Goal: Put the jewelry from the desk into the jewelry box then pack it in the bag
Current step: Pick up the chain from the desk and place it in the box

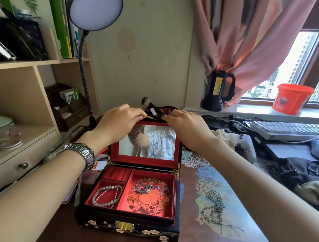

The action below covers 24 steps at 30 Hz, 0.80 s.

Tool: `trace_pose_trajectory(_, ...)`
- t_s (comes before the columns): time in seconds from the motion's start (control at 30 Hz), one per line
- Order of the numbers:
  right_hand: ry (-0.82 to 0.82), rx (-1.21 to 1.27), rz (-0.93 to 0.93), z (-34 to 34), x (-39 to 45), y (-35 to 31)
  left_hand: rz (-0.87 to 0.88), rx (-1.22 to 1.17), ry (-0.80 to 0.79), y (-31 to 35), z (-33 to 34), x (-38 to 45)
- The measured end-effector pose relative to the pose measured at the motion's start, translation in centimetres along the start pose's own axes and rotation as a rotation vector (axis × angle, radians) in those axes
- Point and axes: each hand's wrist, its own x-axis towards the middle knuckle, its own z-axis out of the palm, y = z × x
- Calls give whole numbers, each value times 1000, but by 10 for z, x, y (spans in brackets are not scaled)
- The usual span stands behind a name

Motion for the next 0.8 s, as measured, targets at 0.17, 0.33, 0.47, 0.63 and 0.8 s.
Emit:
trace_pose_trajectory(0.17, 16, -24, 4, -4, 1, 0, 33, 76, -6, 2, -4, -2)
trace_pose_trajectory(0.33, 40, -41, 75, -41, -17, 11, 205, 303, 79, 12, -18, -4)
trace_pose_trajectory(0.47, 38, -65, 157, -69, -56, 27, 310, 324, 95, 46, -29, -8)
trace_pose_trajectory(0.63, -45, -33, 279, -79, -109, 45, 424, 243, 113, 100, -15, -9)
trace_pose_trajectory(0.8, -96, 2, 378, -66, -160, 62, 508, 163, -11, 145, 23, -11)
